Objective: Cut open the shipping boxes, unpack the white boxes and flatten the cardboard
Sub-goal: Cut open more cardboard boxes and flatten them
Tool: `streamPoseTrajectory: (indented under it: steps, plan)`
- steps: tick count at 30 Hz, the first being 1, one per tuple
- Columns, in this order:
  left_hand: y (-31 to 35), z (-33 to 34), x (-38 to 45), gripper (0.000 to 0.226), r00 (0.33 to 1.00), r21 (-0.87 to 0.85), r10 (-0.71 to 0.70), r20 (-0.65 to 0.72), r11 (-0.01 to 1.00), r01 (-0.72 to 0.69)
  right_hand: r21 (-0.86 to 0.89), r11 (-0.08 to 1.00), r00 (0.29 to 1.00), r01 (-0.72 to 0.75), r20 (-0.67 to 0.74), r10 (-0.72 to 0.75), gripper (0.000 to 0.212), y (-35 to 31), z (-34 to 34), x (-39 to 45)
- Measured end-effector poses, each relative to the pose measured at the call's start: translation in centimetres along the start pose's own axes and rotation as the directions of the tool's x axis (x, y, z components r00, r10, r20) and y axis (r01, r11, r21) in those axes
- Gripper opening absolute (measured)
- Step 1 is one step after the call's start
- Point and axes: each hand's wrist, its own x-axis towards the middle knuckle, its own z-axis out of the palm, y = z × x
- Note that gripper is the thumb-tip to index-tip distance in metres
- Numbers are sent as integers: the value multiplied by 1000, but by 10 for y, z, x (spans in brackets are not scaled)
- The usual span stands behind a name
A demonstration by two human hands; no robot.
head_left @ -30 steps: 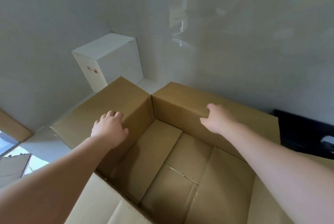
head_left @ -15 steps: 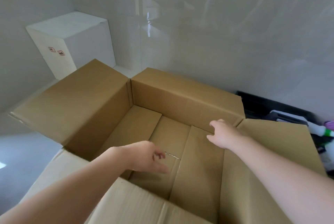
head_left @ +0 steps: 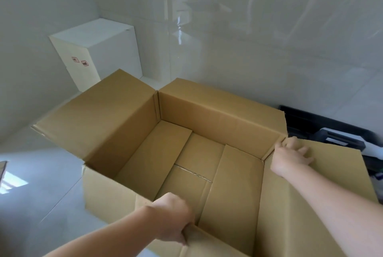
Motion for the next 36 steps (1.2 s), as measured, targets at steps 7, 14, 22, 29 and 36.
streamPoseTrajectory:
  steps: [7,14,22,29,36]
  plan:
    - [-37,26,-20,24,977,31,-164,-140,985,169,19,986,986,166,-34,-165,72,-9,1,-5]
    - [-77,58,-55,34,910,-84,-394,-129,919,386,35,877,860,479,-220,-461,66,-62,-8,-24]
    - [-95,47,-91,48,858,-209,-504,98,833,513,19,834,815,551,-224,-534,80,-101,-15,-38]
    - [34,6,-11,54,932,-432,-361,24,837,335,32,888,855,459,-288,-431,78,-70,-33,-16]
    - [46,-4,25,33,849,-422,-525,-60,784,456,54,873,857,484,-233,-461,72,-42,-35,-13]
